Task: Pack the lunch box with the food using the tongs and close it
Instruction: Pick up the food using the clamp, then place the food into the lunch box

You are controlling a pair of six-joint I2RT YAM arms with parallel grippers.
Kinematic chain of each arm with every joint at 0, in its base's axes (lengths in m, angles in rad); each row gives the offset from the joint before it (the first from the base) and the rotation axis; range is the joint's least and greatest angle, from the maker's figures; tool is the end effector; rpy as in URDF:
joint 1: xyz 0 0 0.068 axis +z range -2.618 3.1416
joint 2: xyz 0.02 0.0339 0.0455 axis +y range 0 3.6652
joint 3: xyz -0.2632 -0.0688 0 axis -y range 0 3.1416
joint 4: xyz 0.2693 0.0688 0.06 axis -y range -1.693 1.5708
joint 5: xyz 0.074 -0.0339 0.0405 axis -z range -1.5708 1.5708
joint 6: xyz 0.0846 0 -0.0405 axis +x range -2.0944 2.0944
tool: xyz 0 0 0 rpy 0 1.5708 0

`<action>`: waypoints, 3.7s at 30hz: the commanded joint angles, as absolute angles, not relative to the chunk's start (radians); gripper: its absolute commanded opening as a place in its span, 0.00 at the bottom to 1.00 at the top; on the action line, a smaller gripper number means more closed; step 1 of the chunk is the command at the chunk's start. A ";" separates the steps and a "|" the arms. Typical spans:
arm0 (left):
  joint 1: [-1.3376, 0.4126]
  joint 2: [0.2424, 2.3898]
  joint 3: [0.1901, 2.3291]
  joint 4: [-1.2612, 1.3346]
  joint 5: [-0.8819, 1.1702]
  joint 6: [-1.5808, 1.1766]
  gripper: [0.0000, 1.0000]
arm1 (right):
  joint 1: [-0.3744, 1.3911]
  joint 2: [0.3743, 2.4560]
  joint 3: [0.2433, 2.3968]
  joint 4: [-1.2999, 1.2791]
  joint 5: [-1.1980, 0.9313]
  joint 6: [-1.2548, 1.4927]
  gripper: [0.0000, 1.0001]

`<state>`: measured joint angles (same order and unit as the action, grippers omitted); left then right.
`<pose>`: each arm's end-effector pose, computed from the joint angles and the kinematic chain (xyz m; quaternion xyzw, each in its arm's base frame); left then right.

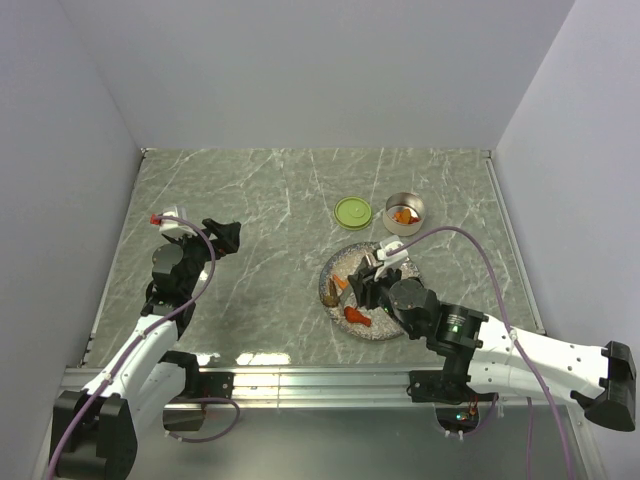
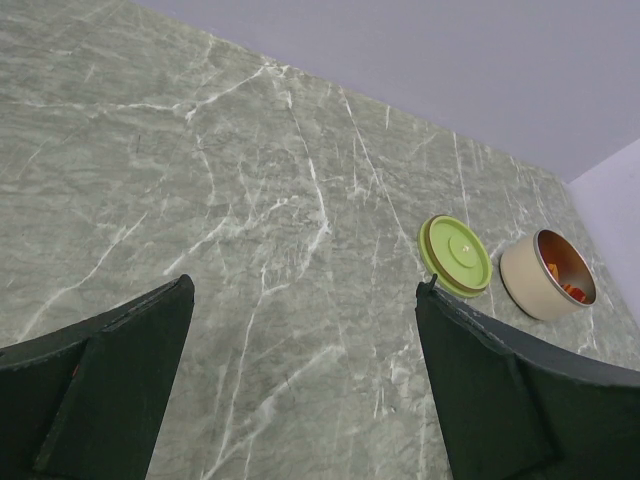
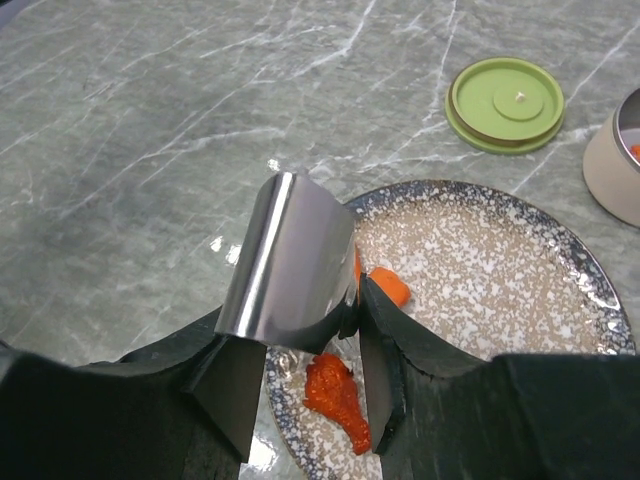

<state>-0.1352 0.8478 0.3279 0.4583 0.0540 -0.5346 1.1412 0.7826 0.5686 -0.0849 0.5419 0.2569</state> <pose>0.2645 -0.0406 0.2194 -0.1263 0.7175 -0.2436 0.6402 0.1435 0.2084 0.2574 -0.1880 0.7686 0.2034 0.5766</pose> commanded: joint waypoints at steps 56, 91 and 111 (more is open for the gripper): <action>-0.140 0.847 0.356 0.492 0.052 -0.522 0.99 | 1.382 0.736 0.712 -0.420 0.781 0.445 0.36; -0.140 0.877 0.362 0.509 0.060 -0.523 0.99 | 0.844 0.796 0.808 -0.085 0.594 0.060 0.22; -0.140 0.882 0.360 0.512 0.057 -0.523 0.99 | 0.434 1.006 1.035 -0.003 0.347 0.009 0.22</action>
